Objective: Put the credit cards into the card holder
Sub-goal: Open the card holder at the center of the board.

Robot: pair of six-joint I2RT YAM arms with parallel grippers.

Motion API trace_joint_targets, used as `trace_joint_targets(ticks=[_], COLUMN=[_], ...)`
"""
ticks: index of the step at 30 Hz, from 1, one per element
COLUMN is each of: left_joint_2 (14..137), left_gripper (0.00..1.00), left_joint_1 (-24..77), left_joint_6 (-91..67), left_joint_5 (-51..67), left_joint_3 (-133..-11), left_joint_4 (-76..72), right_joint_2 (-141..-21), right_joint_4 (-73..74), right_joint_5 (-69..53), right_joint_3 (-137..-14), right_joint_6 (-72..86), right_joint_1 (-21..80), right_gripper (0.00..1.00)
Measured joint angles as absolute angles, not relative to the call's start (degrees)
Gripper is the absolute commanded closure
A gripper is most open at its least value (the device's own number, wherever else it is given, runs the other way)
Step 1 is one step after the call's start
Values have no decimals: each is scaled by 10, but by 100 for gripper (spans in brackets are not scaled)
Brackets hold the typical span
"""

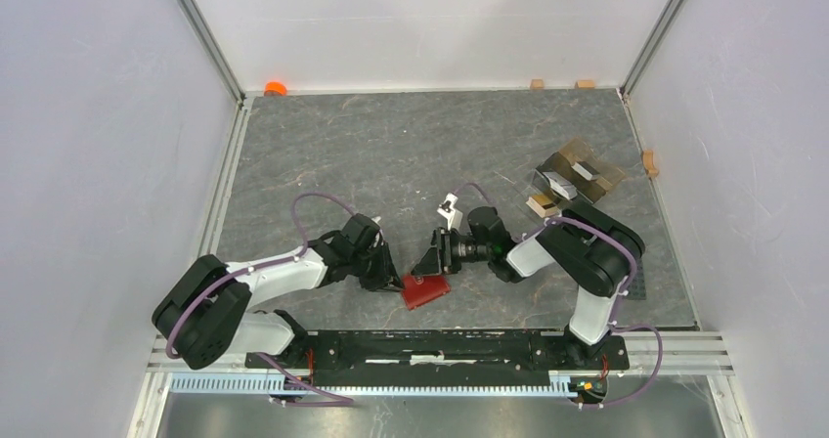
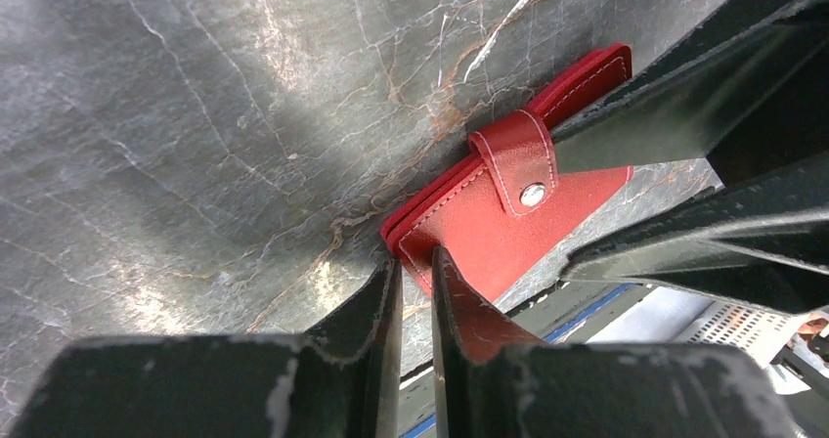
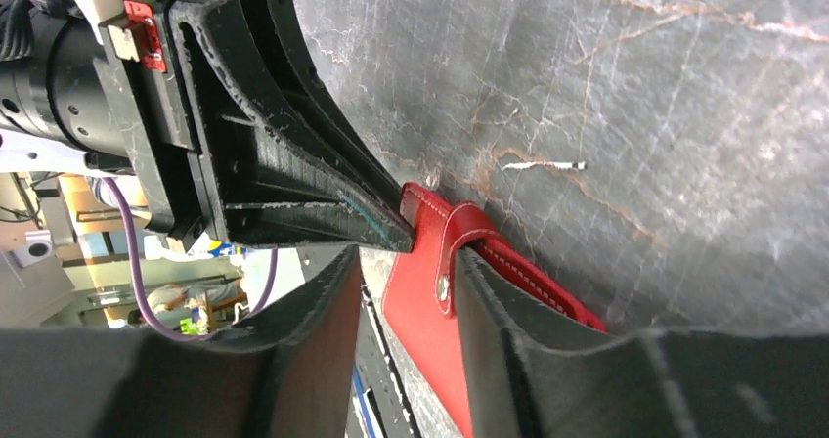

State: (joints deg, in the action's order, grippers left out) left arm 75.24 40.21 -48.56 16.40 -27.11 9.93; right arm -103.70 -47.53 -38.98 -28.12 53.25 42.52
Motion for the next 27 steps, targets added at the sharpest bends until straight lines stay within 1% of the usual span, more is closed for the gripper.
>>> trace_joint_targets(ticks=[2, 5, 8, 16, 27], left_joint_2=[750, 750, 750, 747, 744], left_gripper=[93, 96, 98, 98, 98], left_joint_1=[402, 402, 402, 412, 463], left_joint_6=[-486, -486, -486, -478, -414], left_joint_5=[164, 163, 161, 135, 53], left_joint_3=[-268, -267, -267, -278, -283], left_joint_4=[95, 94, 94, 106, 64], right_joint_2=[-1049, -1059, -1060, -1054, -963], right_joint_4=[-480, -481, -475, -503, -458], right_joint_5=[-387, -379, -365, -334, -249], right_joint_3=[-292, -297, -297, -265, -226], right_joint_6=[534, 533, 533, 605, 716], right_joint_1=[429, 435, 439, 443, 460], right_gripper=[65, 81, 100, 100, 100])
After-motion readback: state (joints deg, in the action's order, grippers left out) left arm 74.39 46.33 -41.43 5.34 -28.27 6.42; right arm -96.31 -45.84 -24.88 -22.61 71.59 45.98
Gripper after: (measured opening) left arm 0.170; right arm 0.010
